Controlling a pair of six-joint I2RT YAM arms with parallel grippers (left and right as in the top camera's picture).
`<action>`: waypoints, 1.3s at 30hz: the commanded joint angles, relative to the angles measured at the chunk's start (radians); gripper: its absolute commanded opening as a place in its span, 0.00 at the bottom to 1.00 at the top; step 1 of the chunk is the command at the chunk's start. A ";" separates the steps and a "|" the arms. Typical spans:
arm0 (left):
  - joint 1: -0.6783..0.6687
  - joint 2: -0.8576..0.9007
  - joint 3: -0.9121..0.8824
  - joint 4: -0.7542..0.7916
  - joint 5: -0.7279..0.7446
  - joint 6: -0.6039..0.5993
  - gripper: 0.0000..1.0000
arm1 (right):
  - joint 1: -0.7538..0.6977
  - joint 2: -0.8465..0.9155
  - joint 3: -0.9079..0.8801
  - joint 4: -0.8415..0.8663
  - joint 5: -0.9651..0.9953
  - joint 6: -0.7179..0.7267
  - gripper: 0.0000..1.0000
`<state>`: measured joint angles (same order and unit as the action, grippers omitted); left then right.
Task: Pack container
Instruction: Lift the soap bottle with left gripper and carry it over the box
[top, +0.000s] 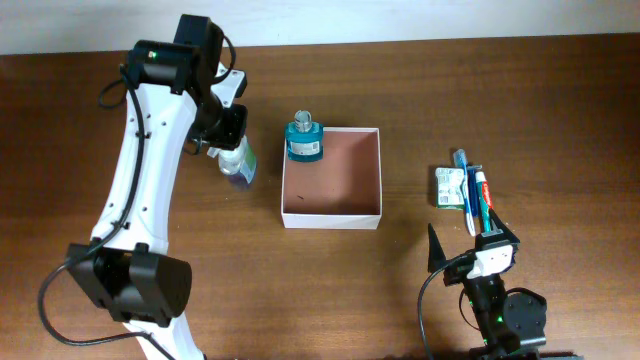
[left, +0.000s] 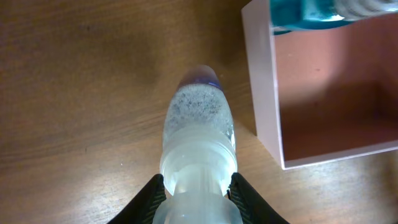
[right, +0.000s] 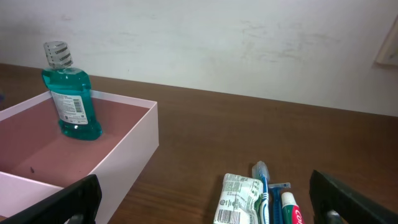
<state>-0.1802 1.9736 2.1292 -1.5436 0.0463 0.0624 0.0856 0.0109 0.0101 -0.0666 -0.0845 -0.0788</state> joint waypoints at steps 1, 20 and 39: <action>-0.012 -0.005 0.085 -0.021 0.010 -0.011 0.28 | -0.008 -0.007 -0.005 -0.005 -0.002 0.005 0.98; -0.177 -0.005 0.131 0.006 0.014 -0.126 0.28 | -0.008 -0.007 -0.005 -0.005 -0.002 0.005 0.98; -0.229 -0.005 0.131 0.052 0.018 -0.316 0.26 | -0.008 -0.007 -0.005 -0.005 -0.002 0.005 0.98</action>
<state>-0.3786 1.9736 2.2257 -1.5059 0.0525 -0.2256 0.0856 0.0109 0.0101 -0.0666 -0.0845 -0.0792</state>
